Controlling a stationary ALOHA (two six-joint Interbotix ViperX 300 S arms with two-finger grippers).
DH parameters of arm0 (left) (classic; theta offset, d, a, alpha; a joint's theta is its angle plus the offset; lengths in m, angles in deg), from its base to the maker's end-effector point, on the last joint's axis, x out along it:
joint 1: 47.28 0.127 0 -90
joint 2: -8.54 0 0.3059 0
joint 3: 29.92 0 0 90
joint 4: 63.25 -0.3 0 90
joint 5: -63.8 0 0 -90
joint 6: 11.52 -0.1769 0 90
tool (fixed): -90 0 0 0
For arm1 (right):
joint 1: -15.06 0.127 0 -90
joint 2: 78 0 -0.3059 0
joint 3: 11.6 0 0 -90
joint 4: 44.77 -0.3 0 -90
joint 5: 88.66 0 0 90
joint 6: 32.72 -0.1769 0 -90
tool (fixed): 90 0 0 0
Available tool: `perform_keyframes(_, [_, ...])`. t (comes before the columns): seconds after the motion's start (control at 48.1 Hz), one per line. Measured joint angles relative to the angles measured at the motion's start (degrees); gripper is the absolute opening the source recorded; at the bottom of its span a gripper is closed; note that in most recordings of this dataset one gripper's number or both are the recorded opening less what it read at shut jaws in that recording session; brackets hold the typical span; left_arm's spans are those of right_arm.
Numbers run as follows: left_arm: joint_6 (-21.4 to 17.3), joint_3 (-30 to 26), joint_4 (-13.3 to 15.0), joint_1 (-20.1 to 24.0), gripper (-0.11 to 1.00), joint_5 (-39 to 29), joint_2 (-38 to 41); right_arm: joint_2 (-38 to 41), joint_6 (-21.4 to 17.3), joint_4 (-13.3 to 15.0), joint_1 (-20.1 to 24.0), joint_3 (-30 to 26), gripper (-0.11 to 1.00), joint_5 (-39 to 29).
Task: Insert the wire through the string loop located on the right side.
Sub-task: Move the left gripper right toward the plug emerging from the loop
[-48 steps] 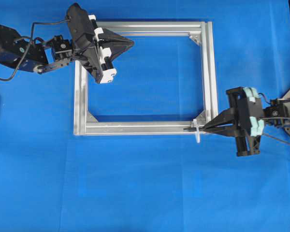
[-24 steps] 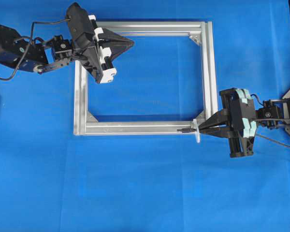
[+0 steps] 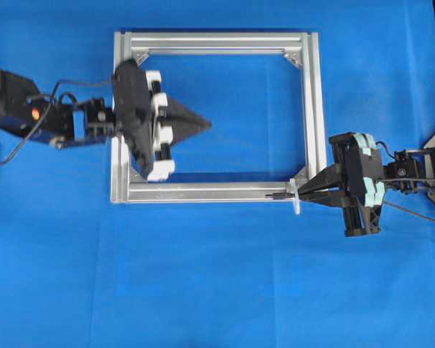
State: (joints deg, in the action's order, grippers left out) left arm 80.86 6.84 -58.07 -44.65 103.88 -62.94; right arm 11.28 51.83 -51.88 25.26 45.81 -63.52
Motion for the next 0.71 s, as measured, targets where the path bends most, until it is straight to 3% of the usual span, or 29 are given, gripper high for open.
perform_keyframes(0.312, [0.44, 0.00, 0.00, -8.00, 0.00, 0.00, -0.09, 0.00, 0.00, 0.00, 0.00, 0.00, -0.03, 0.00])
perform_keyframes(0.707, [0.53, -1.58, 0.00, -9.58, 0.00, -0.70, -0.09, 0.00, 0.00, 0.00, 0.00, 0.00, -0.03, 0.00])
